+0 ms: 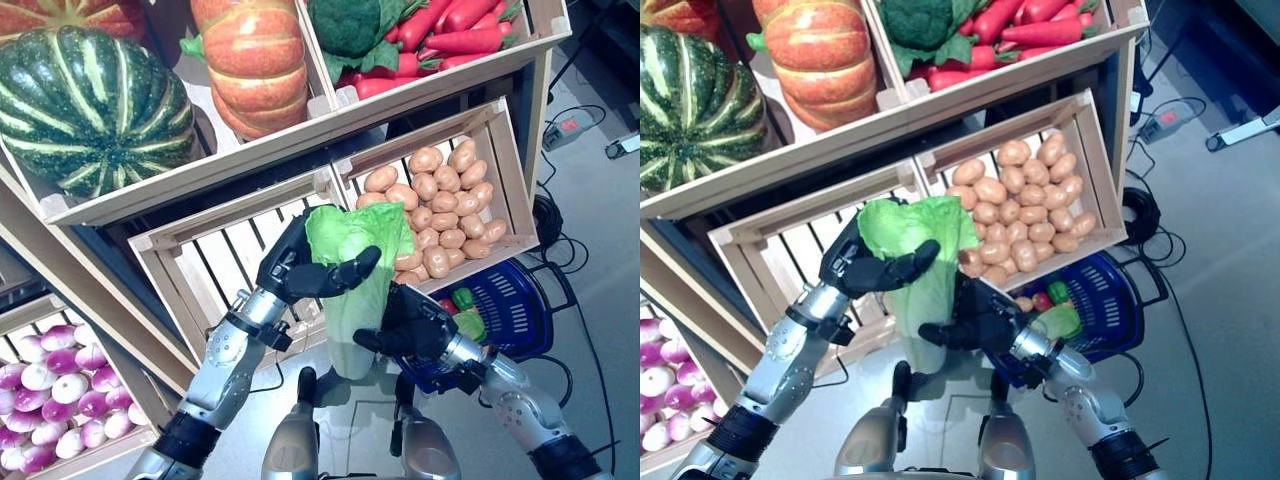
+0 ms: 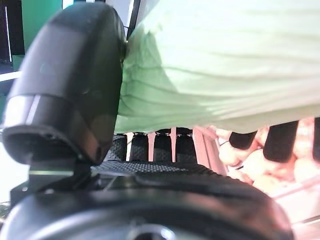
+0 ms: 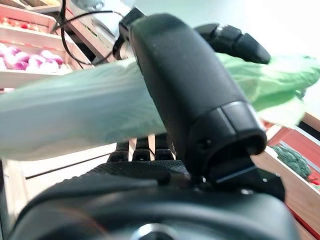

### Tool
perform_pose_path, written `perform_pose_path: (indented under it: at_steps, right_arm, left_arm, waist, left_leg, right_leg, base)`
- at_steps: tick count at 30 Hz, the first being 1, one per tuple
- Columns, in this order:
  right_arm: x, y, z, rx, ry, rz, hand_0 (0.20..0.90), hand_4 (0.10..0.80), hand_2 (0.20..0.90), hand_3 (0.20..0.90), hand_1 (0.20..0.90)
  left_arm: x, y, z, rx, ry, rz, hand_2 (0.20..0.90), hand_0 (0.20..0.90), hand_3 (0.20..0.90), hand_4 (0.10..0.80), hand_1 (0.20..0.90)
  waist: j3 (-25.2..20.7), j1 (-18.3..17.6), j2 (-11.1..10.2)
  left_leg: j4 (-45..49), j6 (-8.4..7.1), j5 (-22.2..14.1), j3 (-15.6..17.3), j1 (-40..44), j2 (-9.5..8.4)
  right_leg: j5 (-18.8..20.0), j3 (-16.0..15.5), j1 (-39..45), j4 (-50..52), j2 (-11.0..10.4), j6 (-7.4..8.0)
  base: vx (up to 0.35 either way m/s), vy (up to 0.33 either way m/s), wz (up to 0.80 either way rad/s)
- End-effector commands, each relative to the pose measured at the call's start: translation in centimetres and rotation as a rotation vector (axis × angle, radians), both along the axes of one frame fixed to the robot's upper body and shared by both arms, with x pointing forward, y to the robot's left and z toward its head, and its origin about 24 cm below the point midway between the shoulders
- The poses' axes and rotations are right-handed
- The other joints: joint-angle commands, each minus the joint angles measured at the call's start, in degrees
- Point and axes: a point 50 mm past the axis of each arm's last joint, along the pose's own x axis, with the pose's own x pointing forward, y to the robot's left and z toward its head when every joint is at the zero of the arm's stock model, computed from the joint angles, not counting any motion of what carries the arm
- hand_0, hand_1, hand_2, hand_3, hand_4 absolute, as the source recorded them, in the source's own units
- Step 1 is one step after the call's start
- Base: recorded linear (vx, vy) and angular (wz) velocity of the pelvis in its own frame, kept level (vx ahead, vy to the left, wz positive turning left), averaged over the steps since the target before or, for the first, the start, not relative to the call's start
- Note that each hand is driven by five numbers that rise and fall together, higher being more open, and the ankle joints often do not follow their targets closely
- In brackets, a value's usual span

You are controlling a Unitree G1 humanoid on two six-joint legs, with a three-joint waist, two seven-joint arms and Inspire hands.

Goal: Put vegetables into the basket

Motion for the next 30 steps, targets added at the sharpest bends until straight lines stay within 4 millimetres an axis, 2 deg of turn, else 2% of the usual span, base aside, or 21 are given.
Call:
perform_pose_path:
  at_steps: [1, 7, 13, 14, 15, 17, 24, 28, 29, 30]
  right_arm:
    - [-1.0, 3.3, 2.9, 0.158, -0.107, 0.176, 0.9, 0.8, 0.9, 0.9, 0.9]
    - [-2.1, 4.5, 2.2, 0.168, -0.041, 0.287, 0.9, 0.8, 0.9, 0.9, 0.9]
    - [-2.8, 4.2, 0.6, 0.099, 0.034, 0.28, 0.9, 0.8, 0.9, 0.9, 0.9]
    - [-2.9, 4.1, 0.3, 0.081, 0.052, 0.279, 0.735, 0.69, 0.735, 0.735, 0.735]
    - [-3.0, 3.9, 0.0, 0.053, 0.065, 0.28, 0.533, 0.555, 0.533, 0.533, 0.533]
    - [-3.2, 3.6, -0.5, 0.012, 0.074, 0.285, 0.3, 0.4, 0.3, 0.3, 0.3]
    - [-3.8, 2.2, -1.9, -0.035, 0.147, 0.242, 0.3, 0.4, 0.3, 0.3, 0.3]
    - [-3.9, 1.7, -2.7, -0.077, 0.193, 0.155, 0.3, 0.4, 0.3, 0.3, 0.3]
    - [-3.7, 1.4, -2.9, -0.081, 0.209, 0.103, 0.3, 0.4, 0.3, 0.3, 0.3]
    - [-3.7, 1.2, -3.1, -0.083, 0.225, 0.069, 0.3, 0.4, 0.3, 0.3, 0.3]
  left_arm:
    - [-1.2, -2.3, 3.7, -0.113, -0.187, -0.166, 0.3, 0.3, 0.3, 0.4, 0.3]
    - [-1.7, -2.9, 3.7, -0.129, -0.196, -0.239, 0.3, 0.3, 0.3, 0.4, 0.3]
    - [-2.4, -2.8, 4.4, -0.158, -0.26, -0.26, 0.3, 0.3, 0.3, 0.4, 0.3]
    - [-2.5, -2.7, 4.6, -0.159, -0.277, -0.255, 0.3, 0.3, 0.3, 0.4, 0.3]
    - [-2.6, -2.5, 4.8, -0.156, -0.301, -0.244, 0.3, 0.3, 0.3, 0.4, 0.3]
    - [-2.8, -2.3, 5.1, -0.147, -0.331, -0.231, 0.3, 0.3, 0.3, 0.4, 0.3]
    - [-3.1, -1.3, 5.0, -0.093, -0.354, -0.163, 0.3, 0.3, 0.3, 0.4, 0.3]
    - [-3.1, -0.8, 4.8, -0.058, -0.362, -0.093, 0.3, 0.3, 0.3, 0.4, 0.3]
    - [-3.1, -0.5, 4.7, -0.057, -0.359, -0.065, 0.316, 0.316, 0.316, 0.411, 0.316]
    - [-3.2, -0.3, 4.6, -0.05, -0.363, -0.035, 0.472, 0.472, 0.472, 0.515, 0.472]
  waist:
    - [-7.11, 0.4, -2.46]
    - [-8.66, 0.49, -2.37]
    - [-10.37, 0.52, -2.29]
    - [-10.59, 0.51, -2.28]
    - [-10.83, 0.49, -2.27]
    - [-11.18, 0.48, -2.27]
    - [-13.41, 0.5, -2.36]
    - [-14.34, 0.25, -2.32]
    - [-14.68, 0.08, -2.28]
    - [-14.86, -0.04, -2.24]
  left_leg:
    - [0.59, 2.59, -1.35, 0.25, -2.08, -3.29]
    - [-0.46, 2.73, -1.47, 0.25, -0.69, -3.28]
    - [-1.2, 2.76, -1.64, 0.25, 0.53, -3.33]
    - [-1.45, 2.8, -1.62, 0.21, 0.74, -3.35]
    - [-1.75, 2.81, -1.6, 0.16, 1.04, -3.34]
    - [-2.16, 2.79, -1.58, 0.14, 1.39, -3.33]
    - [-2.86, 2.68, -1.84, -0.11, 2.96, -3.35]
    - [-3.14, 2.64, -1.98, -0.01, 3.69, -3.21]
    - [-3.35, 2.63, -1.99, 0.16, 4.03, -3.07]
    - [-3.35, 2.64, -2.07, 0.24, 4.1, -3.02]
  right_leg:
    - [-2.28, -1.51, 2.04, 1.45, 2.96, -4.82]
    - [-2.24, -1.3, 2.96, 0.82, 3.03, -4.64]
    - [-2.28, -1.17, 3.82, 0.36, 3.03, -4.5]
    - [-2.25, -1.12, 3.92, 0.24, 3.05, -4.48]
    - [-2.21, -1.09, 4.05, 0.11, 3.09, -4.46]
    - [-2.14, -1.12, 4.28, -0.15, 3.09, -4.4]
    - [-1.9, -1.14, 5.57, -1.04, 3.08, -4.19]
    - [-1.88, -0.92, 6.04, -1.32, 3.16, -4.13]
    - [-1.87, -0.85, 6.21, -1.48, 3.19, -4.09]
    - [-1.93, -0.77, 6.27, -1.54, 3.22, -4.07]
  base:
    - [0.0, 0.0, 0.0]
    - [0.047, 0.013, -0.02]
    - [0.051, 0.015, -0.02]
    - [0.033, 0.008, -0.02]
    - [0.0, 0.0, 0.0]
    - [0.0, 0.0, 0.0]
    - [0.067, 0.008, -0.02]
    - [0.069, 0.027, 0.0]
    - [0.05, 0.037, -0.01]
    - [0.062, 0.051, -0.02]
